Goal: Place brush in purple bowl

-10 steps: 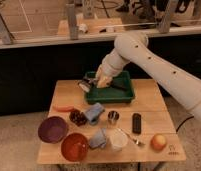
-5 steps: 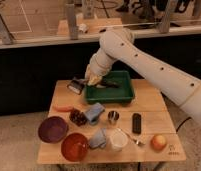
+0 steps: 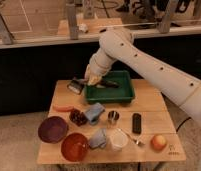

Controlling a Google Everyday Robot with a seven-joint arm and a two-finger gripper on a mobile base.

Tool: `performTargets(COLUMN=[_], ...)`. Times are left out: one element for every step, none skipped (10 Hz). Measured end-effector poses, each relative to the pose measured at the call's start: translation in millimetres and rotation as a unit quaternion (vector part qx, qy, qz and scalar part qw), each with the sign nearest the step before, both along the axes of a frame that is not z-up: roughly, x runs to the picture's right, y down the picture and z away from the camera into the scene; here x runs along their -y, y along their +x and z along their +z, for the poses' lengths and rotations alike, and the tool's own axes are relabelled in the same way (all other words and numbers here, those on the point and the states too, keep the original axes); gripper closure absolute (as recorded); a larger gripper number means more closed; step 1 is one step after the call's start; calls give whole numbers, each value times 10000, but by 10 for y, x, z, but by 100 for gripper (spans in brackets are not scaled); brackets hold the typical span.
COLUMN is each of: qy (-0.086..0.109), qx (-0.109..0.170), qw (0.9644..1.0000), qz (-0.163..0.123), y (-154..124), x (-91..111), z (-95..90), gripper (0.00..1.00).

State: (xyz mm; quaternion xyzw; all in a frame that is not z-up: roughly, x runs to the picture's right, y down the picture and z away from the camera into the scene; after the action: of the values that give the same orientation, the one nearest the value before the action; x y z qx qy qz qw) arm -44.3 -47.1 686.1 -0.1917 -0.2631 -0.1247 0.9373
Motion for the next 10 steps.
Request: performTargets(qy=[39,73,130,159,178,205,208,208,193,172], qx=[51,123,226,298,332,369,406,427,454,505], qw=[9998,9993,9979,9964,9951,9930,9910,9896,9875,9846], qz=[-171,-351,-592,-781,-914,-1105,-1260,-1354,-1498,-1667], y=[-73,-199,-386,-566,-700,-873,-990,-1061,-1163,-1278], x=[-96,-222,-392,-555,-672,-821,-923,-977,-1077,-1197], z=[-9,-26,-58,-76,-76,-43,-8,11,57,89], gripper=[100,100,100,100,100,100,100,100,100,100])
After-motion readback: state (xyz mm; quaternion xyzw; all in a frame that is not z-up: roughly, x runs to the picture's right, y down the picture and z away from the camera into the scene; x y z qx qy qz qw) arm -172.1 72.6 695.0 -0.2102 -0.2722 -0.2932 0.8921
